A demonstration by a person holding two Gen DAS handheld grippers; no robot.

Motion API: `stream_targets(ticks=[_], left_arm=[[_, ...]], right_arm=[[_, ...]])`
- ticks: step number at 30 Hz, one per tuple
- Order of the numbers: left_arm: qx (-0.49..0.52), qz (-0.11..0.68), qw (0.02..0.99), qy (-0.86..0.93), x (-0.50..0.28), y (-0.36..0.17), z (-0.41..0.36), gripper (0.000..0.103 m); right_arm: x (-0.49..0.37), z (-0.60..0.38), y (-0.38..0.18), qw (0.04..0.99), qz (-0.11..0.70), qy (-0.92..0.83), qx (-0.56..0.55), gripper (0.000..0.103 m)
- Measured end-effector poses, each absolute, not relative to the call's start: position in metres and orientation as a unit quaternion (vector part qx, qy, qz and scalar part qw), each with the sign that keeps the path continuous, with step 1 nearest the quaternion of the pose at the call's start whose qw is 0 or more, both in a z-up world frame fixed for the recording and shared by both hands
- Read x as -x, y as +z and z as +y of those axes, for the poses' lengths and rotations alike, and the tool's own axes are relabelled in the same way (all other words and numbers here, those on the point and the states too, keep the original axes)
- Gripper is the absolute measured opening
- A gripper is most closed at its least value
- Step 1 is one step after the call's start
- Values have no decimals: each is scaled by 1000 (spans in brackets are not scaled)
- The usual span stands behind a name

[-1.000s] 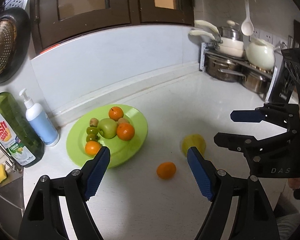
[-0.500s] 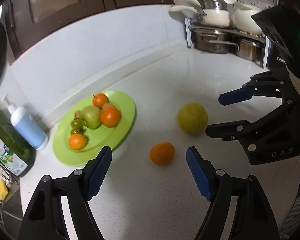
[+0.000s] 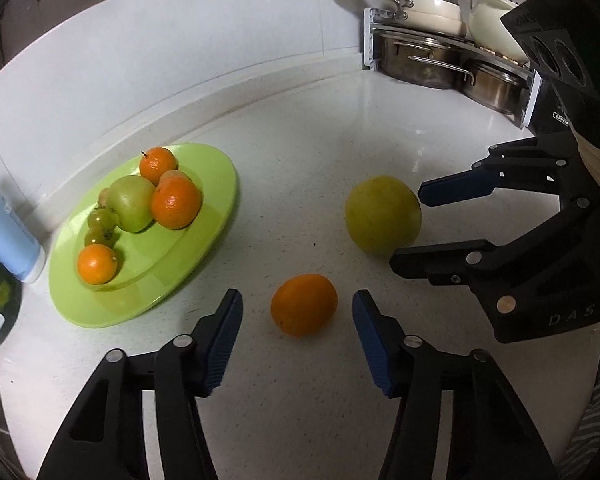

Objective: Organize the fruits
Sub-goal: 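Grasp the tangerine with the left tool while the right tool grasps the yellow fruit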

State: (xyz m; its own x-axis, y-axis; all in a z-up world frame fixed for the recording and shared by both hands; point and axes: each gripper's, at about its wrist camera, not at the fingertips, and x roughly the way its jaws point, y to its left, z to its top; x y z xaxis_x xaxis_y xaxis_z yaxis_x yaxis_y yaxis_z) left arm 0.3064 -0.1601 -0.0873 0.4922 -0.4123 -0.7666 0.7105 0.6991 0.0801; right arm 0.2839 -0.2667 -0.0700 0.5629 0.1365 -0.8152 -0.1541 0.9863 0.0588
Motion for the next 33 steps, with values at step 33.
stream_targets(ticks=[33], left_arm=[[-120,413,852,-298,-321,-83,-150,35]], right_arm=[[-303,-267,-79,880,467,90,-12,52]])
